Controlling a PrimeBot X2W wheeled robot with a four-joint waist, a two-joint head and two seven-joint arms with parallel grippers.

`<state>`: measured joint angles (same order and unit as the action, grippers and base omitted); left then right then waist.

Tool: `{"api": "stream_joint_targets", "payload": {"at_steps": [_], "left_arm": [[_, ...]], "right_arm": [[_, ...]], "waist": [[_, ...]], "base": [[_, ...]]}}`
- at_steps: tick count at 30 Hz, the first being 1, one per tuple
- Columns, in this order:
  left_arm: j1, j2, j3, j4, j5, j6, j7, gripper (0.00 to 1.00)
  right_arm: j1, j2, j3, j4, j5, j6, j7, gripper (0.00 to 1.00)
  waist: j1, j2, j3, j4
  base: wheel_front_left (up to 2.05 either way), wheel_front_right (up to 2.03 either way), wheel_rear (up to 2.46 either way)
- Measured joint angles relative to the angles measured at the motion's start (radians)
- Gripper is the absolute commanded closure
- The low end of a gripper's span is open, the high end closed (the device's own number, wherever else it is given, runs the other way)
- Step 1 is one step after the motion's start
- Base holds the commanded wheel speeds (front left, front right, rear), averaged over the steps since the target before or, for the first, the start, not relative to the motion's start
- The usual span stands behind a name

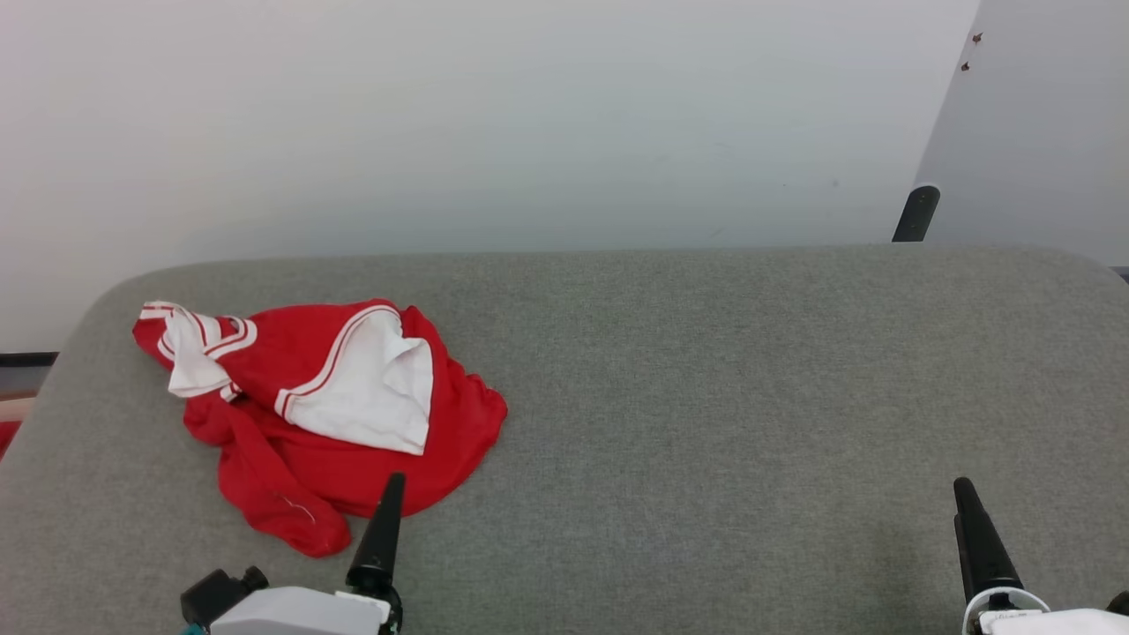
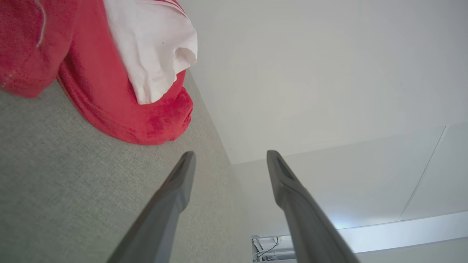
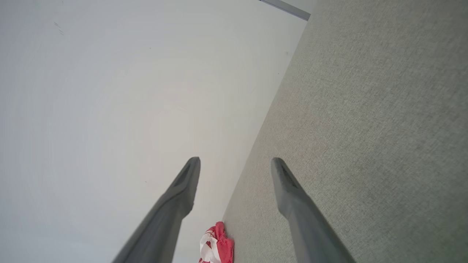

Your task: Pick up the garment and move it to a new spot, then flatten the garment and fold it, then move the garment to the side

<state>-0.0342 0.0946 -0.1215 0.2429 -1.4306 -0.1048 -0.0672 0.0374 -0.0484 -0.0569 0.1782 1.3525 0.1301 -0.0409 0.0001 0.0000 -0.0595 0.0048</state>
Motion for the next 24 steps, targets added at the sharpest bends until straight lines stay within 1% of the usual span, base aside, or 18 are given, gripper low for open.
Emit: {"api": "stream_joint_targets", "payload": {"at_steps": [6, 12, 15, 24], "left_arm": [[-0.001, 0.017, -0.028, 0.006, 0.106, 0.018, -0.032, 0.00], [-0.002, 0.028, -0.047, 0.009, 0.232, 0.042, -0.053, 0.00], [-0.002, 0.030, -0.045, 0.006, 0.306, 0.053, -0.060, 0.00], [0.004, 0.017, -0.026, -0.009, 0.529, 0.061, -0.084, 0.00]], "right_arm": [[0.015, -0.002, 0.001, -0.009, -0.087, 0.000, -0.015, 0.00], [0.024, -0.004, -0.001, -0.018, -0.204, 0.000, -0.030, 0.00], [0.032, -0.005, -0.002, -0.021, -0.271, 0.000, -0.036, 0.00], [0.036, -0.005, -0.017, -0.032, -0.471, 0.000, -0.056, 0.00]], "waist": [[0.0000, 0.0000, -0.009, 0.002], [0.0000, 0.0000, -0.017, 0.002], [0.0000, 0.0000, -0.021, 0.003], [0.0000, 0.0000, -0.031, 0.003]], "base": [[0.00, 0.00, 0.00], [0.00, 0.00, 0.00], [0.00, 0.00, 0.00], [0.00, 0.00, 0.00]]}}
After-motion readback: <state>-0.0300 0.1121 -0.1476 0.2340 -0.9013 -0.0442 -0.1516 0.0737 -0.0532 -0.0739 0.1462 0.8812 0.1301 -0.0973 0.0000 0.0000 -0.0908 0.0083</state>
